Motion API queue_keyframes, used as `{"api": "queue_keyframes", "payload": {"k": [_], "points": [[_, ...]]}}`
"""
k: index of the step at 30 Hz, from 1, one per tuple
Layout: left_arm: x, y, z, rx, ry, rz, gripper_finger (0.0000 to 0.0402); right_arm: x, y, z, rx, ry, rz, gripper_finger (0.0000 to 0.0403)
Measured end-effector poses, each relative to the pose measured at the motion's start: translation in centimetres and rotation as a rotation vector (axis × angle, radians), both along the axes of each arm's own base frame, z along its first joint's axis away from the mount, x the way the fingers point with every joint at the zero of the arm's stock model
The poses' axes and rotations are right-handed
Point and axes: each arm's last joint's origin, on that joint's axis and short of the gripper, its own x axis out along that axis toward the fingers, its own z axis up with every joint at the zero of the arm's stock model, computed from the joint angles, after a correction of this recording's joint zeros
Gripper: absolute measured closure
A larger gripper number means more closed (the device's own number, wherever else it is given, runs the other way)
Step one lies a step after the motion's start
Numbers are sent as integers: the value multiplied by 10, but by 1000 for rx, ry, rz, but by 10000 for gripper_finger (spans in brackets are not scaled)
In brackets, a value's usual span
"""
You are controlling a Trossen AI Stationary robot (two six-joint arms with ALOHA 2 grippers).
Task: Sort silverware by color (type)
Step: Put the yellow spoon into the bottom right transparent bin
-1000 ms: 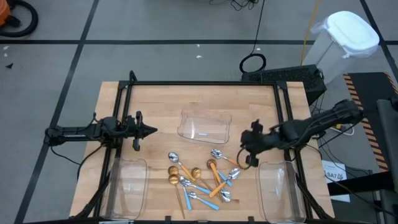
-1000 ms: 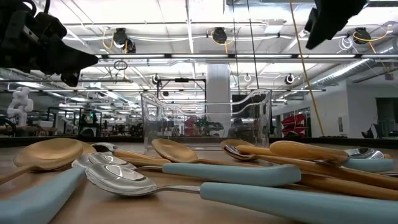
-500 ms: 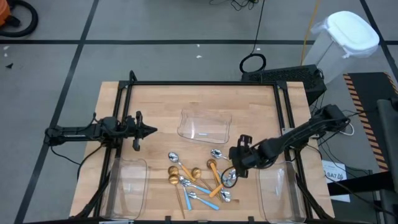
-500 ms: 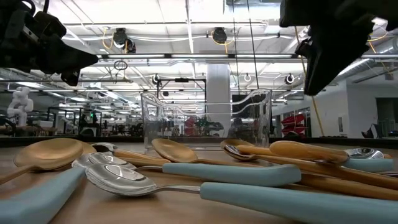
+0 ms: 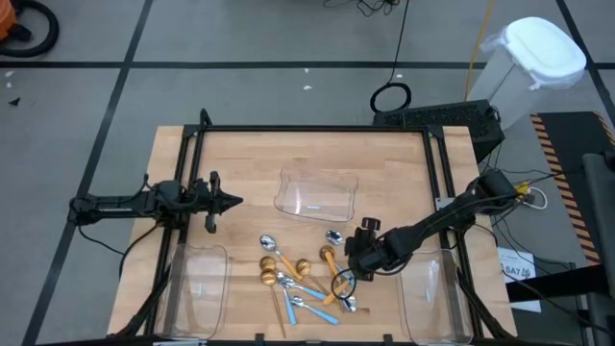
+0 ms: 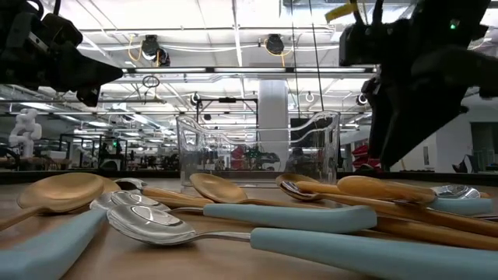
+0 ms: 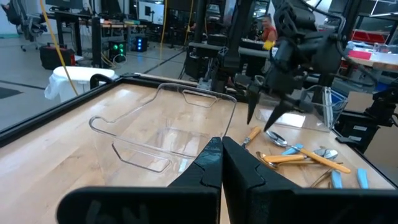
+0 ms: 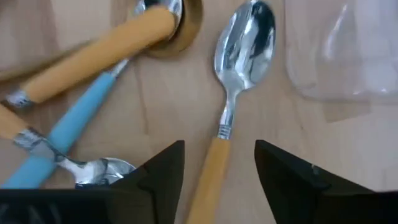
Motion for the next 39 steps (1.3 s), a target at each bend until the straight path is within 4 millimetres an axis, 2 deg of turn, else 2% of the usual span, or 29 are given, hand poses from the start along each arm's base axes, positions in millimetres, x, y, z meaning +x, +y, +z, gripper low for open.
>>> {"api": "queue_keyframes", "payload": {"k": [5, 9, 15, 21, 28, 34, 39], "points": [[0, 0, 0, 0, 0, 0, 398, 3, -5, -5, -2, 23, -14, 213], [0, 0, 0, 18, -3, 0, 398, 5, -9, -11, 70, 16, -4, 225], [0, 0, 3, 34, -33, 0, 398, 0, -17, -27, 128, 24, -21, 244], [0, 0, 4, 36, -39, 0, 398, -3, -23, -32, 152, 39, -57, 280], [0, 0, 4, 17, -45, 0, 398, -2, -23, -33, 146, 35, -29, 366], [0, 0, 4, -123, -51, -1, 398, -1, -22, -28, 151, 25, -32, 366], [0, 0, 4, -133, -52, -2, 398, 4, -16, -6, 169, -36, 4, 366]]}}
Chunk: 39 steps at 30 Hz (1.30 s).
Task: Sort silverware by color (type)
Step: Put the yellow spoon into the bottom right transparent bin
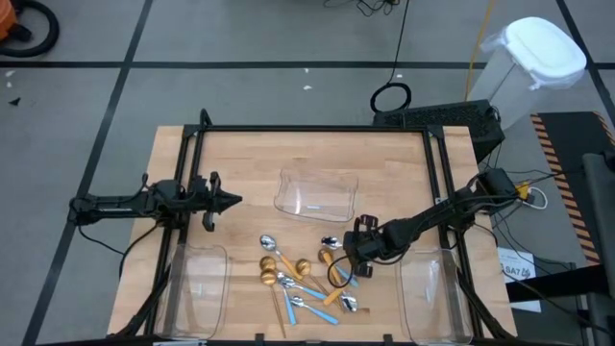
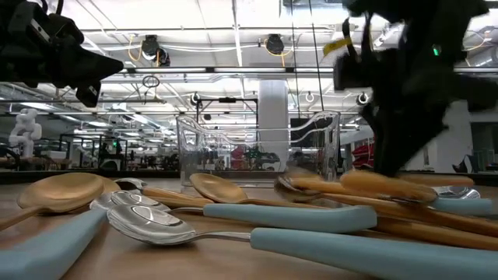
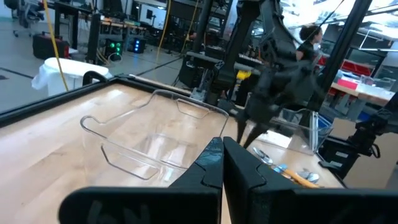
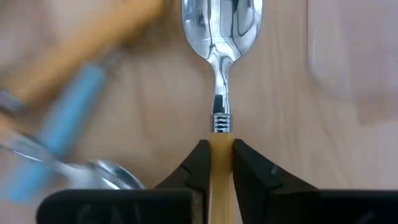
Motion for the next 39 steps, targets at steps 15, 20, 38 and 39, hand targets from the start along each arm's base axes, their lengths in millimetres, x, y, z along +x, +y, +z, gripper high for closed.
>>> {"api": "queue_keyframes", "payload": {"k": [15, 20, 38, 39], "points": [[0, 0, 5, -21, -52, -3, 398, 20, 8, 77, -100, -287, 164, 366], [-1, -1, 9, -14, -88, -9, 398, 34, 12, 89, -156, -472, 225, 366], [-3, -19, 22, 105, -223, -127, 398, 83, 27, 102, -263, -1033, 151, 366], [-2, -20, 21, 111, -212, -125, 398, 87, 27, 100, -266, -1050, 147, 366]]}}
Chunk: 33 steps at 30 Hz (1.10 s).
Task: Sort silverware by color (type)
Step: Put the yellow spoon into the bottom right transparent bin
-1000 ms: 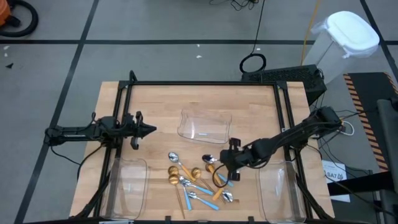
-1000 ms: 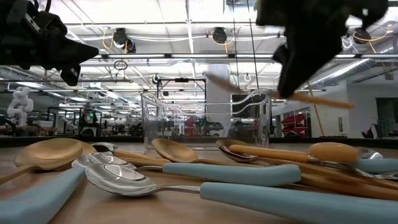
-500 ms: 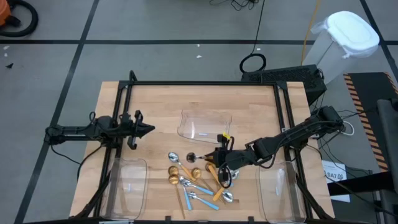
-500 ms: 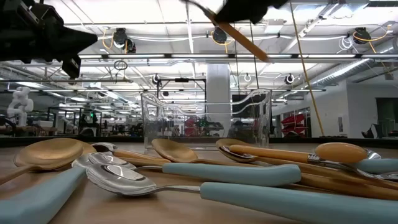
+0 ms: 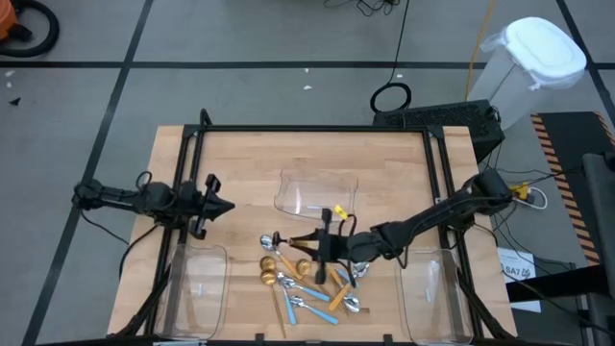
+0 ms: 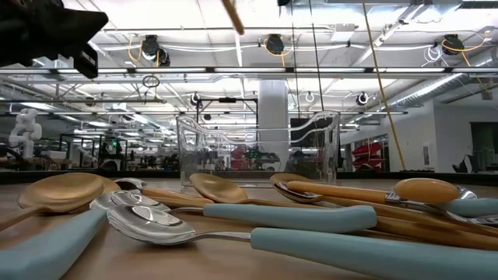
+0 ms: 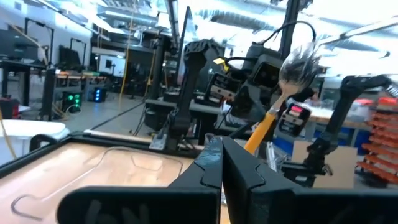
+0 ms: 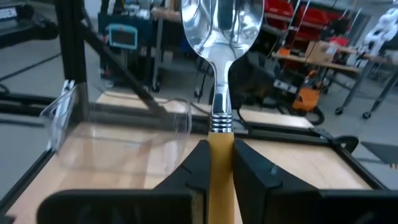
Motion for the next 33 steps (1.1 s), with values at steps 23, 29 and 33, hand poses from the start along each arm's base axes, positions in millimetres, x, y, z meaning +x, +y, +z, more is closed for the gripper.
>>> {"api": "queue_keyframes", "payload": {"k": [23, 29, 33], "points": [[67, -46, 36, 264, 251, -42, 398, 21, -23, -9, -15, -124, -64, 363], [107, -62, 37, 332, 387, -30, 360, 18, -20, -4, -46, -131, -54, 363], [126, -67, 39, 356, 428, 62, 308, 11, -15, 8, -70, -147, -37, 363]]}}
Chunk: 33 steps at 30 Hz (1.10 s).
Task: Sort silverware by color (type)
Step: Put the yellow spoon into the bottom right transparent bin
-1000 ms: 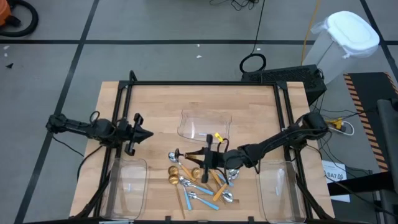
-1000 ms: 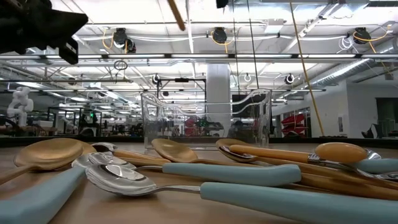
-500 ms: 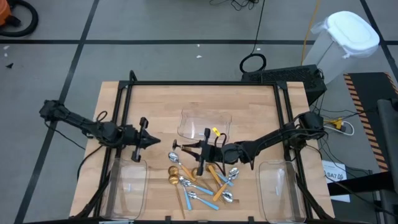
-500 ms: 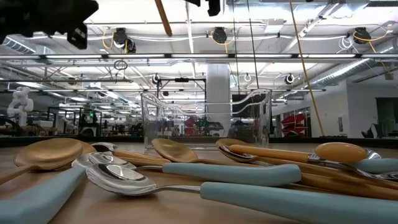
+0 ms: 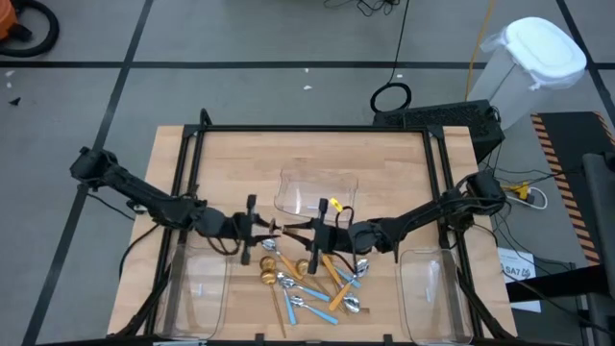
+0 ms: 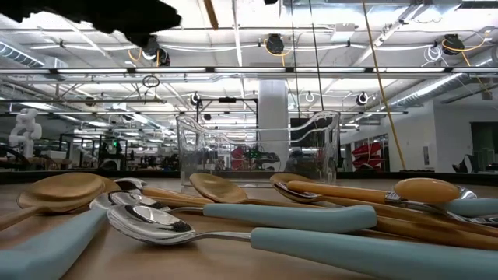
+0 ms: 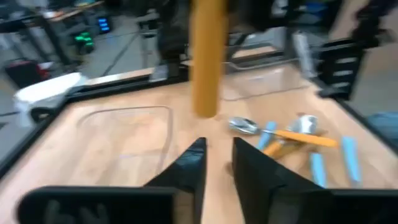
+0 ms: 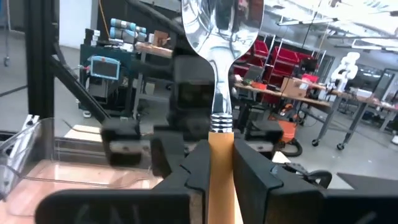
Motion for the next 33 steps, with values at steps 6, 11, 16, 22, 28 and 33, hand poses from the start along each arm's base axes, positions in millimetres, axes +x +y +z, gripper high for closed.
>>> {"api": "queue_keyframes", "payload": {"k": [6, 11, 16, 22, 28, 33], "points": [[13, -5, 14, -18, -35, 19, 232, -13, 13, 9, -23, 45, 42, 362], [14, -7, 19, -69, -59, -34, 175, -12, 15, 7, -13, 41, 48, 362], [18, -10, 16, -106, -59, -50, 131, -9, 15, 4, -4, 29, 47, 362], [30, -14, 5, -77, -90, -54, 102, -9, 16, 5, -19, 16, 48, 362], [35, -14, 6, -55, -146, -56, 98, -9, 15, 7, -42, 1, 46, 362], [36, -12, 6, -61, -145, -81, 98, -8, 13, 8, -72, -10, 41, 362]]}}
